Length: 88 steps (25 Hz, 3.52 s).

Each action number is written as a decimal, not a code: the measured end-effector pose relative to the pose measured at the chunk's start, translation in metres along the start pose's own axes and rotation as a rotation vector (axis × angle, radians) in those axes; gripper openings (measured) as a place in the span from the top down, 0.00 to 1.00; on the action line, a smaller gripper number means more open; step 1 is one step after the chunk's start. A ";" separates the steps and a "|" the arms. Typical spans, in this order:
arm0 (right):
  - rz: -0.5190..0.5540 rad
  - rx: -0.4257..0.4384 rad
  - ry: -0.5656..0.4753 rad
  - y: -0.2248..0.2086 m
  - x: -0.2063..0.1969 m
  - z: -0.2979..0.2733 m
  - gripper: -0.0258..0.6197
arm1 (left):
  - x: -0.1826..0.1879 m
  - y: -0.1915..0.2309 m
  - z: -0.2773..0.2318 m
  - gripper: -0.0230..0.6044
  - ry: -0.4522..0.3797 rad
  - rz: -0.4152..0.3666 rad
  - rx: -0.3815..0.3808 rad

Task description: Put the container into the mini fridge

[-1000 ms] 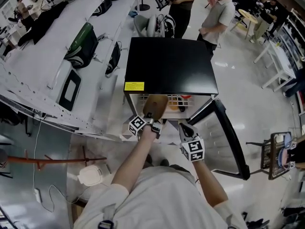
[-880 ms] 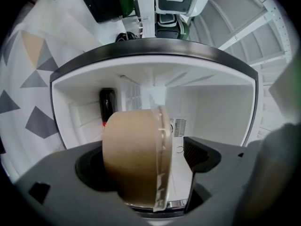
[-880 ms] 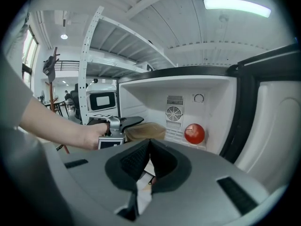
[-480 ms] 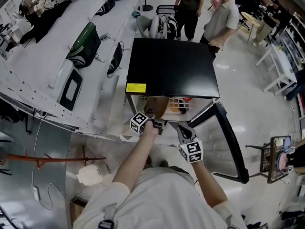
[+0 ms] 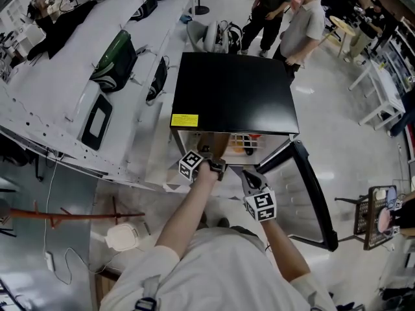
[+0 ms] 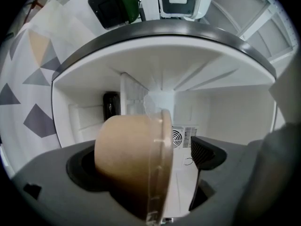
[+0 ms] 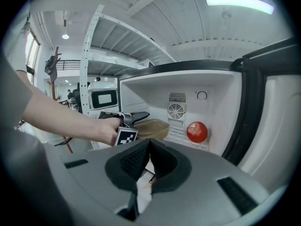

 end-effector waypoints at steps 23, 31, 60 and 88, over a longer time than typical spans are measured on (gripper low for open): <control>0.055 0.043 0.017 0.017 -0.004 0.006 0.95 | -0.006 0.005 0.038 0.14 0.036 -0.055 -0.101; 0.041 0.052 0.026 0.025 -0.012 0.004 0.95 | -0.009 0.006 0.062 0.14 0.096 -0.162 -0.139; 0.013 0.020 0.022 0.012 -0.022 0.018 0.95 | -0.025 -0.025 0.096 0.58 0.283 -1.422 0.023; 0.020 0.072 0.022 -0.021 -0.025 0.033 0.95 | -0.035 -0.034 0.034 0.59 0.247 -1.367 0.116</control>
Point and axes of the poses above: the fingertips, and each gripper's own axes: z backward along the fingers, y to its left, x out of its top, the point moved 10 cm from there along z, backward along the fingers, and after that the axes turned 13 degrees about -z, right-handed, at the moved point
